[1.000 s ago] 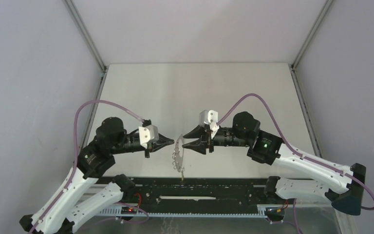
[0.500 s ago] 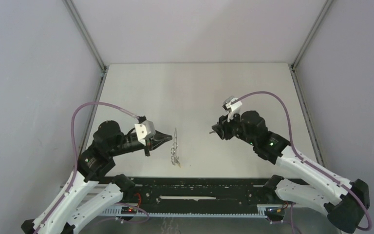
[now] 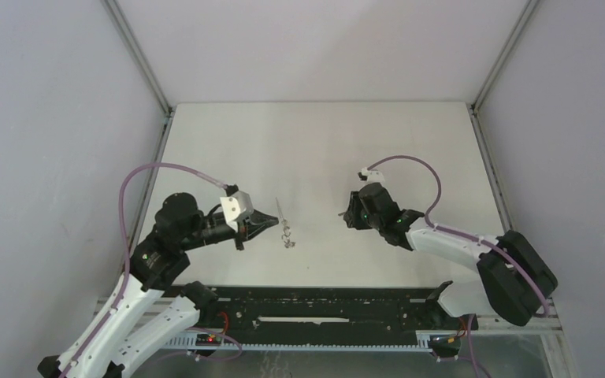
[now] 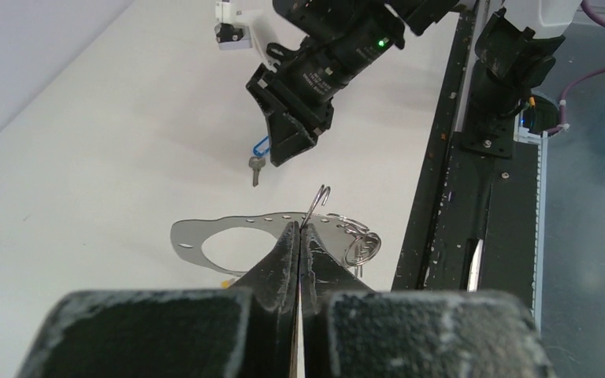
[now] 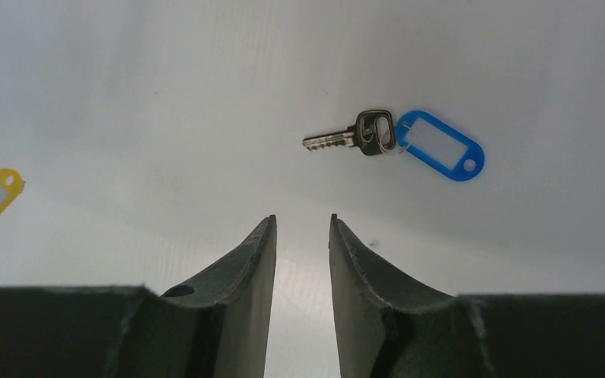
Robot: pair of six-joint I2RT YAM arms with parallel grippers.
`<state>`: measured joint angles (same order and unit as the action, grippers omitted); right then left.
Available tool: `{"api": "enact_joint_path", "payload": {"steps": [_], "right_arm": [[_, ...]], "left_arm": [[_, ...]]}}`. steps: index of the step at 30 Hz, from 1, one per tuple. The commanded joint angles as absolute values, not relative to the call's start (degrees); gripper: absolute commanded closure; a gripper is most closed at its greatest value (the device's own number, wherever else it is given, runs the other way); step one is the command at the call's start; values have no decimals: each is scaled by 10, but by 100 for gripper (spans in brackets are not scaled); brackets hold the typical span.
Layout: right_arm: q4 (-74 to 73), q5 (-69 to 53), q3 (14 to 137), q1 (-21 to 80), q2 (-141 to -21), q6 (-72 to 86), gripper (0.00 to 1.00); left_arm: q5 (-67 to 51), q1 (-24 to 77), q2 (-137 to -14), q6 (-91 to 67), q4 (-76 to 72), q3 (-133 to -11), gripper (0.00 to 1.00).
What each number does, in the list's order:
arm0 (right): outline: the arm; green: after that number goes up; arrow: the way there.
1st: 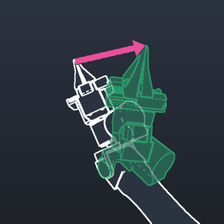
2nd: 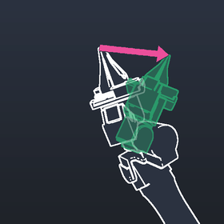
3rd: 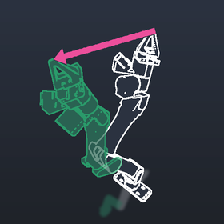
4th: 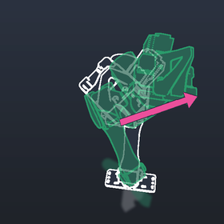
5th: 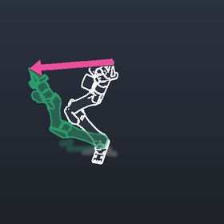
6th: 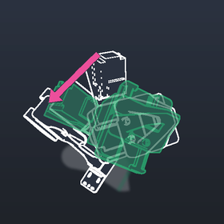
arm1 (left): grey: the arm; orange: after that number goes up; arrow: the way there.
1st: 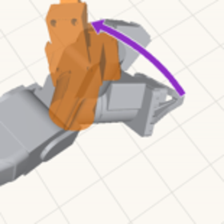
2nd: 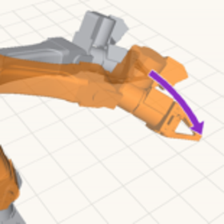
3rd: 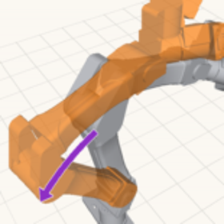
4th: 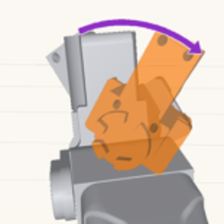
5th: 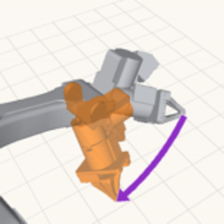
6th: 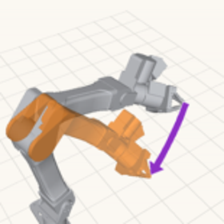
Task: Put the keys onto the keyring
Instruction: Pick up the key from the center of the board.
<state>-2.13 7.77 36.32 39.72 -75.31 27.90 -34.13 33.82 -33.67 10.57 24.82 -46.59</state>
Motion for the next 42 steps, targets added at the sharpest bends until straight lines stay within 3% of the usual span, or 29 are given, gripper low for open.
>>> {"api": "enact_joint_path", "payload": {"steps": [1, 11, 31, 42], "right_arm": [[43, 112, 374, 386, -791, 369, 61], [14, 82, 390, 332, -843, 448, 56], [34, 86, 431, 298, -926, 448, 68], [44, 87, 450, 294, -942, 451, 81]], "left_arm": [[-355, 335, -327, 111, 219, -460, 100], [-357, 335, -325, 106, 211, -460, 100], [-351, 335, -322, 102, 198, -462, 100], [-351, 334, -317, 100, 198, -461, 100]]}}
